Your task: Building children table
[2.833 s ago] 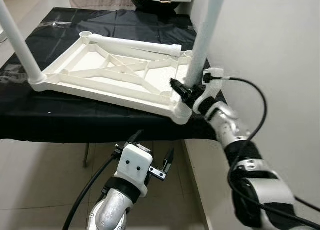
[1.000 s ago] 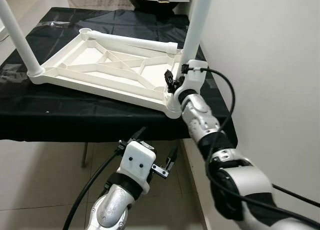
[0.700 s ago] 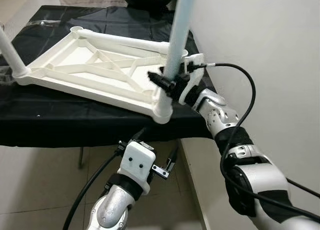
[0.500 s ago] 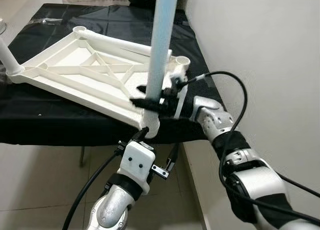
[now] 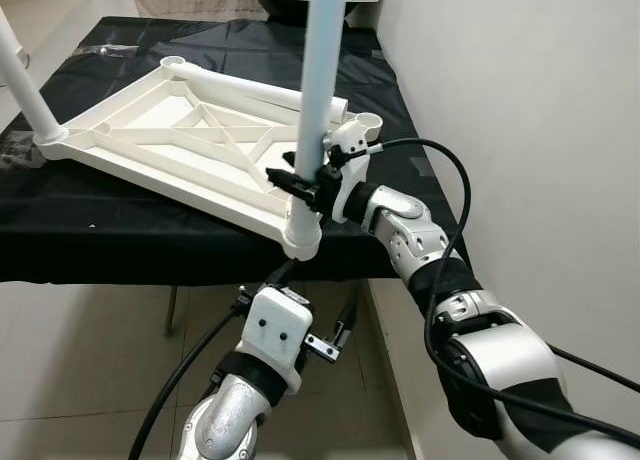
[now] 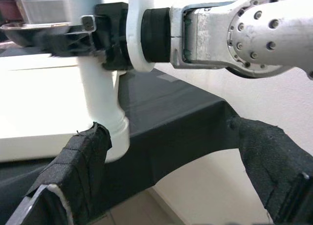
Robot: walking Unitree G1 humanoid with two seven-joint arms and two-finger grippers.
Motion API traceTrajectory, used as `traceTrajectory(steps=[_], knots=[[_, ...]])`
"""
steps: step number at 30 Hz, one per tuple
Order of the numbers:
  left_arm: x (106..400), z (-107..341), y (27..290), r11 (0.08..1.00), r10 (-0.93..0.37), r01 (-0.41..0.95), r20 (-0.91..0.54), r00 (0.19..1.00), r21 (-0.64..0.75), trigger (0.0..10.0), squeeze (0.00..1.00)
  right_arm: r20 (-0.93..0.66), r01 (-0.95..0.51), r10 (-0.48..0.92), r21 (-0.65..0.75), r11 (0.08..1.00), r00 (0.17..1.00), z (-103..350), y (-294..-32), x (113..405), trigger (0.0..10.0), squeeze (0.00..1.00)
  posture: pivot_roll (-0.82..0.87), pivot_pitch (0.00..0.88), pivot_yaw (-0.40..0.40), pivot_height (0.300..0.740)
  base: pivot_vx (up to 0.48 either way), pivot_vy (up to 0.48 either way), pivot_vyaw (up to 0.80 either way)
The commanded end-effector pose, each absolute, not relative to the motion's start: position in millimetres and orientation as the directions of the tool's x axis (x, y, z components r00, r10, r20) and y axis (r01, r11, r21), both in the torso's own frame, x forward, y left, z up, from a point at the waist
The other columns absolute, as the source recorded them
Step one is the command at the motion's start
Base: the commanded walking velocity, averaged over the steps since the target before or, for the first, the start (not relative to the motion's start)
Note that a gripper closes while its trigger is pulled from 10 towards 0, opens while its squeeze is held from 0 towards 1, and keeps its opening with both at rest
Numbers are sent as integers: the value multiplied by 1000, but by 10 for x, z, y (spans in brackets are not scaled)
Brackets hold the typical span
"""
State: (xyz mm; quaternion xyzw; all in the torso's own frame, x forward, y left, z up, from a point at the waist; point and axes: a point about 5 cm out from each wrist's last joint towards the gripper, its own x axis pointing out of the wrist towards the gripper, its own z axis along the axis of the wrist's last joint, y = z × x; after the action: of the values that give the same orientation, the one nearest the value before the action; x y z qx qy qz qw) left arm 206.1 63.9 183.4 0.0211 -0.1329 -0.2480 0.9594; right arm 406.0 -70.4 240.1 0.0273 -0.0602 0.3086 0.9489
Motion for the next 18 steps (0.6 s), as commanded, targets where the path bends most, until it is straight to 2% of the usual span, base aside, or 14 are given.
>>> traceTrajectory(steps=[1,2,3,4,5,6,7,8,10,13,14,16,17,18], knots=[[2047,1812,644,877,-479,469,236,845,102,10000,0,30,-432,431,87,898,902,2203,-863,4110,0,0,116,171,-99,740,0,0,0],[2046,1810,643,877,-480,470,236,845,101,10000,0,-1,-247,249,127,961,969,2136,-998,4134,0,0,114,168,-97,740,0,0,0],[2046,1810,642,876,-481,471,236,844,101,10000,0,-26,-129,135,150,980,991,2091,-1085,4138,0,0,114,168,-97,740,0,0,0],[2046,1810,642,876,-481,471,236,844,101,10000,0,-26,-129,135,150,980,991,2091,-1085,4138,0,0,114,168,-97,740,0,0,0],[2045,1809,639,876,-482,472,236,844,100,10000,0,-47,29,-21,175,984,999,2031,-1170,4122,0,0,113,166,-96,740,0,0,0],[2045,1809,639,876,-482,472,236,844,100,10000,0,-47,29,-21,175,984,999,2031,-1170,4122,0,0,113,166,-96,740,0,0,0],[2043,1809,634,875,-483,473,236,843,101,10000,0,-66,137,-126,208,968,990,1975,-1200,4093,0,0,114,166,-97,740,0,0,0],[2043,1809,634,875,-483,473,236,843,101,10000,0,-66,137,-126,208,968,990,1975,-1200,4093,0,0,114,166,-97,740,0,0,0],[2043,1811,624,874,-484,474,238,842,101,10000,0,-79,241,-228,227,944,970,1913,-1128,4037,0,0,117,167,-102,740,0,0,0],[2043,1812,622,874,-485,475,238,842,101,10000,0,-80,247,-235,229,942,969,1904,-1078,4025,0,0,117,167,-102,740,0,0,0],[2043,1812,619,874,-485,475,238,842,101,10000,0,-87,223,-208,237,946,974,1896,-999,4023,4745,0,119,167,-101,740,0,0,0],[2043,1812,619,874,-485,475,238,842,101,10000,0,-87,223,-208,237,946,974,1896,-999,4023,4745,0,119,167,-101,740,0,0,0],[2039,1814,616,875,-484,474,239,842,100,10000,0,-40,100,-93,246,964,995,1938,-849,4026,10000,1000,120,169,-104,740,0,0,0],[2039,1814,616,875,-484,474,239,842,100,10000,0,-40,100,-93,246,964,995,1938,-849,4026,10000,1000,120,169,-104,740,0,0,0]])
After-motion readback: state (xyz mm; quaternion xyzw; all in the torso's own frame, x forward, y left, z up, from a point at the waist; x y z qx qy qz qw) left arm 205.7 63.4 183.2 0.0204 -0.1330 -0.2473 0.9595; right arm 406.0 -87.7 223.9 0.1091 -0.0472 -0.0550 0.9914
